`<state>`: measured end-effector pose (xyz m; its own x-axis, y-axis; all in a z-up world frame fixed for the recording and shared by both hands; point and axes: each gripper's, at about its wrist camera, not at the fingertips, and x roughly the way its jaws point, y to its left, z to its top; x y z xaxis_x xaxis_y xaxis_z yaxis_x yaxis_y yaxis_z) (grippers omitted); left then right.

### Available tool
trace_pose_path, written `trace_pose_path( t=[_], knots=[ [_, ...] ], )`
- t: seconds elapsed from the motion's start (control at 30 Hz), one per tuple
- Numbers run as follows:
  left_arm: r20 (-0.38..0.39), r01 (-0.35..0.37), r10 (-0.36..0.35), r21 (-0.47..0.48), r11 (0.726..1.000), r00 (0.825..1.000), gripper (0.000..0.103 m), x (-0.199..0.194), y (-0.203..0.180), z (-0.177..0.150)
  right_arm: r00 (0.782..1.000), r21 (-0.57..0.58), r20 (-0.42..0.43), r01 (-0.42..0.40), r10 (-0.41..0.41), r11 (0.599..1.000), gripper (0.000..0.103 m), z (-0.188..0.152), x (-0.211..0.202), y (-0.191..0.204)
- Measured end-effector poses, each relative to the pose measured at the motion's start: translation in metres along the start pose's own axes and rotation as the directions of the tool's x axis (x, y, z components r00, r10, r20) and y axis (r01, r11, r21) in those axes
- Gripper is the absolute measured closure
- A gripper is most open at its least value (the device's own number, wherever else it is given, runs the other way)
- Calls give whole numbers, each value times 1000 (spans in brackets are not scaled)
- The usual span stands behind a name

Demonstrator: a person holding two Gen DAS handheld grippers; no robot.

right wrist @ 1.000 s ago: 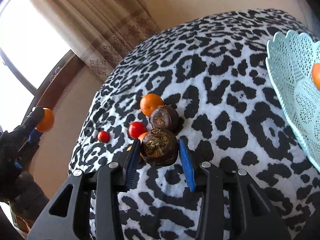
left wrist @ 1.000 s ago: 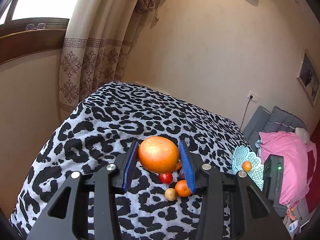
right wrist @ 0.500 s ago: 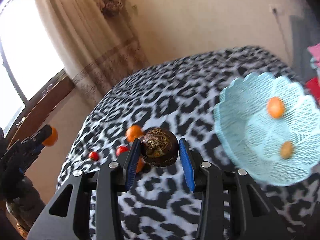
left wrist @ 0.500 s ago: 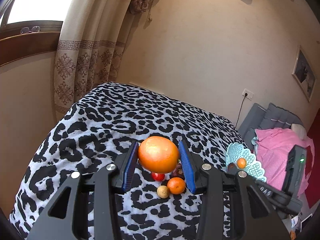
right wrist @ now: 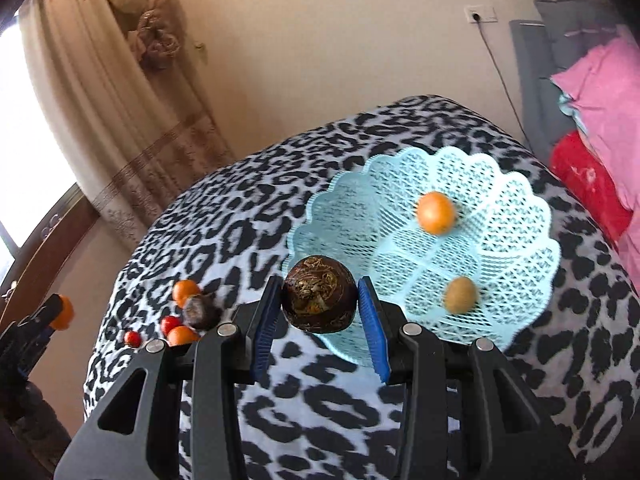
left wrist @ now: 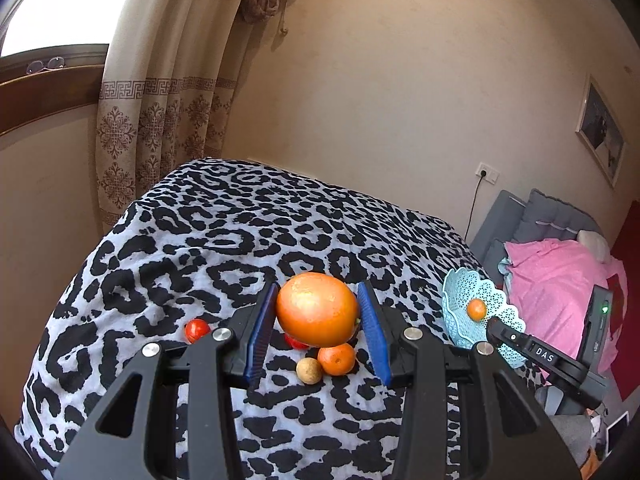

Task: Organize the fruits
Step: 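Carry the passion fruit into the blue basket and open the right tool while the left holds the orange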

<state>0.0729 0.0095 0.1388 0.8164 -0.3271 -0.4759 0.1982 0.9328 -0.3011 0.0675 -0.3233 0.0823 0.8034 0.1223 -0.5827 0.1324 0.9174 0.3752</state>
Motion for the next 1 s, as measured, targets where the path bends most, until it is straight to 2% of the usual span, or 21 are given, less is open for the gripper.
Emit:
trace_pose_path(
  t=[0.2,0.63,0.73,1.0],
  knots=[
    [-2,3,-3,6,1000,1000,61,-1,-1,-1,998,3,0,55,-55,998,62,-8,3,-11],
    [-10,3,-3,29,1000,1000,61,2,-11,-6,998,27,21,58,-59,998,59,-11,3,-24],
    [-15,4,-4,35,999,1000,61,3,-15,-8,998,21,35,59,-60,998,48,-12,1,-25],
    [-39,19,-16,97,995,999,61,15,-47,-11,987,8,111,112,-113,994,47,-6,-14,-41]
  ],
)
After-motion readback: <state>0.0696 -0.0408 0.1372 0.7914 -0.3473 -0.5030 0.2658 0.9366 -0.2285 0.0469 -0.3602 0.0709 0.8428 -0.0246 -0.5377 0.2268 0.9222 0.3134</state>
